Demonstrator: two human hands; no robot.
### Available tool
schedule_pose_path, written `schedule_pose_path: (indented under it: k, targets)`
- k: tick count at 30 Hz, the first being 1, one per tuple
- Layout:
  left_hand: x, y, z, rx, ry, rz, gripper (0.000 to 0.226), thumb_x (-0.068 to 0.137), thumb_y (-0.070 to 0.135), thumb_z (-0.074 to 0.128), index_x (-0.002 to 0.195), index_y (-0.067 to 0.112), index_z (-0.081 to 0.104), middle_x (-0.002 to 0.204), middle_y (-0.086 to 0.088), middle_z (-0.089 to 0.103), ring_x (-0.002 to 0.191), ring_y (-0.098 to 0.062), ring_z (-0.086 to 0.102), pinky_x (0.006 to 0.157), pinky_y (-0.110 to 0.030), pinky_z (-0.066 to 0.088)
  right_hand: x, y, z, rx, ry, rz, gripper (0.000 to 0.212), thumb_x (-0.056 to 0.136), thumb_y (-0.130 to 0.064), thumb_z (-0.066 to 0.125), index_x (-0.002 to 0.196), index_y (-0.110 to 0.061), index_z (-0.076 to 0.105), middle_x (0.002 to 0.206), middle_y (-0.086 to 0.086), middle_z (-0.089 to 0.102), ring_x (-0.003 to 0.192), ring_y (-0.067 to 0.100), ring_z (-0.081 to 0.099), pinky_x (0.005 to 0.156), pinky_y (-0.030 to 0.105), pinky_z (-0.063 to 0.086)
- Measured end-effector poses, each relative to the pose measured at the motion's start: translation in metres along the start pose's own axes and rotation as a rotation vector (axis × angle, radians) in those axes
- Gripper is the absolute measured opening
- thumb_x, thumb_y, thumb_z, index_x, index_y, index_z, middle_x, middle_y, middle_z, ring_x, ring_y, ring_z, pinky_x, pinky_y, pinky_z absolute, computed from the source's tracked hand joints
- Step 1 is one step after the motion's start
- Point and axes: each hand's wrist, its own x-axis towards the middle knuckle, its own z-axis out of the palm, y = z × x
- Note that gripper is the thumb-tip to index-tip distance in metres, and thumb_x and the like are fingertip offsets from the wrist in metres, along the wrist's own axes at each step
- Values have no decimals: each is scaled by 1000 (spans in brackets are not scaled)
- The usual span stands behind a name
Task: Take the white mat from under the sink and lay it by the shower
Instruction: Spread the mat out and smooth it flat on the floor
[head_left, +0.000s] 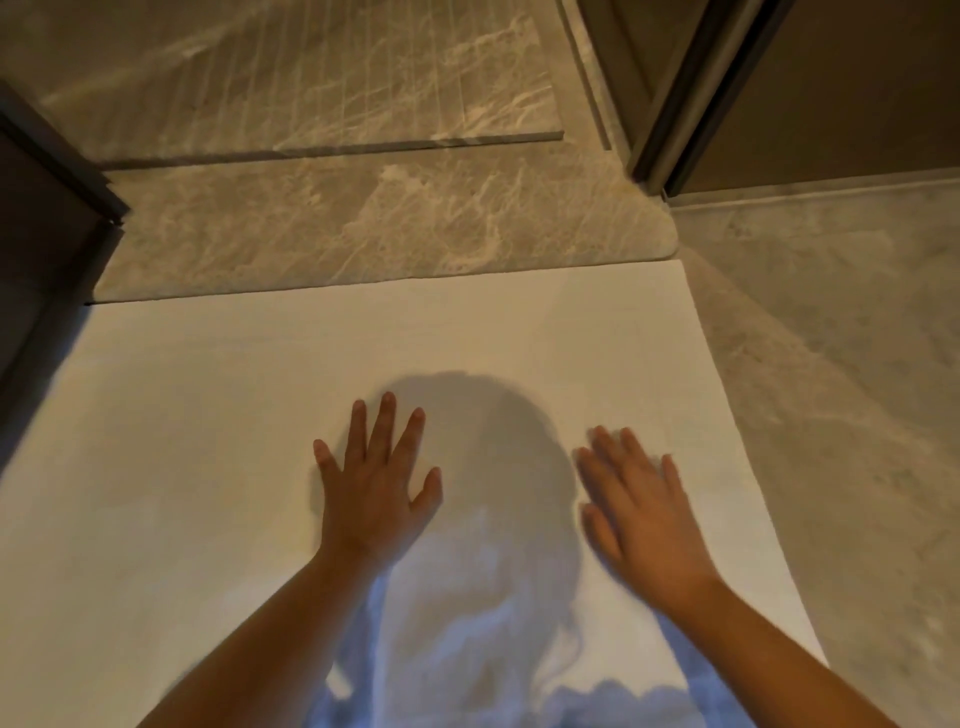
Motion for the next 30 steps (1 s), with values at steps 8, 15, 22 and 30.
schedule_pose_path:
  k: [8,15,22,30]
  targets:
    - [-49,19,-7,-231,206,48,36,73,9,52,105,-2,63,123,-28,55,114,-47,51,87,-63,41,-37,10,-7,51,-78,24,41,84,-23,50,121,-6,55,132,18,53,122,42,47,91,62,41]
    - [-117,46,10,-163,118,110,42,69,12,72,110,7,63,125,-18,59,116,-38,53,87,-61,42,-29,-83,2,-5,-96,-235,53,64,-34,77,111,-14,64,122,11,63,112,32,59,78,54,53]
    - [-143,25,14,-113,62,29,44,80,27,42,117,10,59,131,-14,54,121,-33,50,89,-59,42,-7,-98,19,-50,-83,-336,54,81,-31,62,130,-13,48,141,13,44,128,37,41,89,65,40]
    - [-147,20,13,-192,59,27,42,76,19,67,116,8,59,131,-17,53,123,-34,47,93,-58,39,-46,9,-1,67,-31,286,55,81,-30,41,129,-4,45,143,23,37,134,40,31,102,62,28]
